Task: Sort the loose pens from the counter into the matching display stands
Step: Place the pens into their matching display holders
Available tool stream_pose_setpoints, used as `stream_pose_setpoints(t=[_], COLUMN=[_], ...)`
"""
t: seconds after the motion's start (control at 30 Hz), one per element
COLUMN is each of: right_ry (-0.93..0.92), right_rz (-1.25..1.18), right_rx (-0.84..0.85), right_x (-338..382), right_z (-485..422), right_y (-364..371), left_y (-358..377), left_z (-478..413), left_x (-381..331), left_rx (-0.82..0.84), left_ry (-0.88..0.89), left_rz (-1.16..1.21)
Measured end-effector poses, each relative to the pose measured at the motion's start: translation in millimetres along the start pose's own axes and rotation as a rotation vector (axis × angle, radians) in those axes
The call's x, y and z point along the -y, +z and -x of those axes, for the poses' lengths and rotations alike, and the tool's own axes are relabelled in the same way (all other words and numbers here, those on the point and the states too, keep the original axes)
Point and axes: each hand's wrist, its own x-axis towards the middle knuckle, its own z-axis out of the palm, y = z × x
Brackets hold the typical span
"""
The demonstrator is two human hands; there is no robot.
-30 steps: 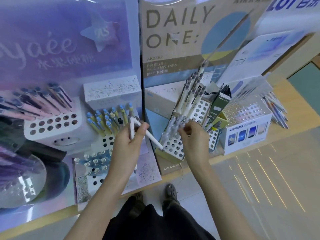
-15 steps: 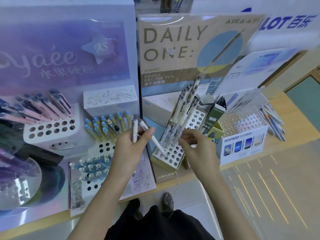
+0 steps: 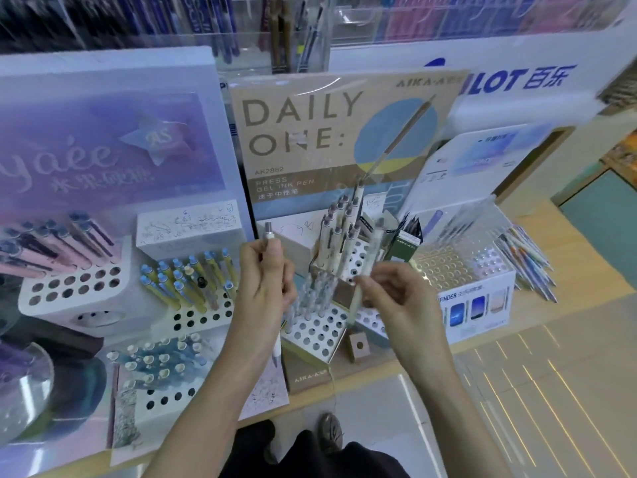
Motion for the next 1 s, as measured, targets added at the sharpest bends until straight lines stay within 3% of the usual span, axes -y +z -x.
stream_pose_setpoints(t=[0.1,0.2,0.47,0.73,0.83,1.0], right_ry=[-0.056,-0.073,-0.113,-0.153,-0.199,-0.255], right_rz=[-0.056,-0.016,0.029,0.135,0.273,0.519], right_rx=[-0.125,-0.147,0.045,0.260,0.333,0.304], right_x=[-1.6,-2.7,-25.9,-28.2,-26.7,-34.7], right_z=[-19.9,-47.8,-84.3,-99.2,-101.6,-101.4], right_y=[-23.2,-31.9,-24.0,-23.8,-19.1,-11.8], left_y=[12.2,21.3,34.8,39.8,40.5,37.1], left_z=[-0.9,-0.6,1.8,5.0,3.7,2.7], left_x=[-1.1,0.2,8.0,14.6,13.5,13.3], left_rx=[-0.008,-0.073,-0.277,-0.345,-0.364,-0.377], left_ry=[0.052,0.052,-0.018,-0.033,-0.012,0.001], left_rz=[-0.042,-0.084,-0.027,-0.013,0.024,0.073])
